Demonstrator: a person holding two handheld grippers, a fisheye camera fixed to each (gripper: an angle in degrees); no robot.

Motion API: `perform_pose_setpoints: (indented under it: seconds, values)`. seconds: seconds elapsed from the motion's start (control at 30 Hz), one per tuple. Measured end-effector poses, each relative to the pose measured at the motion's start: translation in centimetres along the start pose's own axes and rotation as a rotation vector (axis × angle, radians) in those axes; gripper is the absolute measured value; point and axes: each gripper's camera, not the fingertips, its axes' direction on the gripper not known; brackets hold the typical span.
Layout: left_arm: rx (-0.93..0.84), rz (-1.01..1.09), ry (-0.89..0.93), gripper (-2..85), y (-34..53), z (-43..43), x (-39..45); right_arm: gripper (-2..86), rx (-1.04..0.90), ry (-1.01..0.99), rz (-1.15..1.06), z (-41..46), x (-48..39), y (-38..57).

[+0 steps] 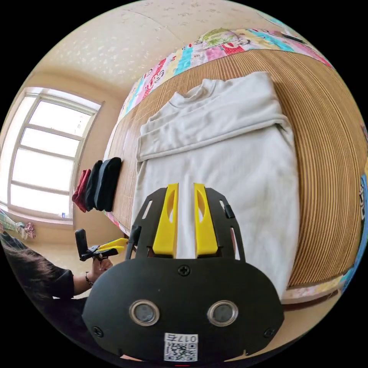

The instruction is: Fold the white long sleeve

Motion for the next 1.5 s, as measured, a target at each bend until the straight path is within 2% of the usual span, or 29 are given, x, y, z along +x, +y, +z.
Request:
perform_pose_setpoints:
  seconds: [0.17,0.23,0.33,0.4,0.47,0.53,0.63,0.7,0.77,0.87,0.93,1.03,1.13,1.23,1.27,1.33,1.47,1.5]
  values:
    - [-0.137,0.015,0.169,16.2,-2.4,0.1,-2.8,12.3,-0.069,0.167,0.244,-6.9,9.1,7.6]
    - [-0.18,0.038,0.217,15.1,-3.8,0.2,-3.1,14.1,-0.115,0.129,0.295,-7.7,11.8,9.3]
    - [-0.242,0.038,0.265,8.6,-5.3,-0.2,-3.3,14.9,-0.175,0.032,0.333,-6.8,15.6,11.0]
    - [-0.245,0.037,0.317,4.1,-5.5,-1.3,-3.3,14.2,-0.212,-0.106,0.324,-4.8,18.0,11.6]
    - [-0.236,0.039,0.372,3.1,-5.4,-4.1,-3.2,12.2,-0.24,-0.201,0.328,-3.4,19.5,11.8]
    - [-0.231,0.031,0.439,2.5,-5.2,-6.9,-3.4,6.5,-0.246,-0.232,0.308,-3.3,20.0,12.3]
    - [-0.174,-0.014,0.639,1.4,-4.7,-12.9,-3.4,4.2,-0.133,-0.409,0.227,-7.0,19.0,14.8]
    - [-0.136,-0.012,0.754,1.1,-4.6,-16.7,-2.3,3.5,0.057,-0.663,0.194,-11.7,17.6,18.0]
    - [-0.039,0.029,0.89,1.0,-5.6,-22.1,0.1,3.2,0.203,-0.789,0.153,-15.1,15.5,19.4]
    - [0.137,0.054,0.977,1.4,-10.5,-27.3,2.6,3.1,0.367,-0.873,0.124,-18.2,12.5,17.8]
    - [0.201,0.042,0.956,1.8,-15.3,-28.2,3.3,3.2,0.394,-0.852,0.116,-18.1,11.3,14.0]
    - [0.308,-0.009,0.824,2.9,-25.1,-27.2,3.1,3.5,0.408,-0.738,0.104,-15.5,9.9,4.8]
    - [0.446,-0.059,0.759,6.3,-34.6,-24.5,1.4,4.4,0.403,-0.578,0.088,-11.5,9.2,-4.9]
    - [0.483,-0.167,0.647,10.5,-40.0,-21.3,-0.6,6.1,0.339,-0.35,0.226,-7.9,8.4,-10.7]
    - [0.486,-0.178,0.6,11.0,-40.2,-20.5,-0.7,6.0,0.335,-0.301,0.234,-7.2,6.9,-11.3]
    - [0.48,-0.175,0.475,11.4,-38.8,-19.7,0.1,5.2,0.303,-0.258,0.101,-6.2,3.4,-11.4]
    - [0.457,-0.266,0.15,15.9,-30.7,-16.9,2.1,2.4,0.233,0.024,-0.166,-2.4,-5.4,-7.1]
    - [0.449,-0.29,0.126,16.6,-29.6,-16.3,2.2,1.8,0.231,0.078,-0.237,-0.9,-7.6,-5.5]
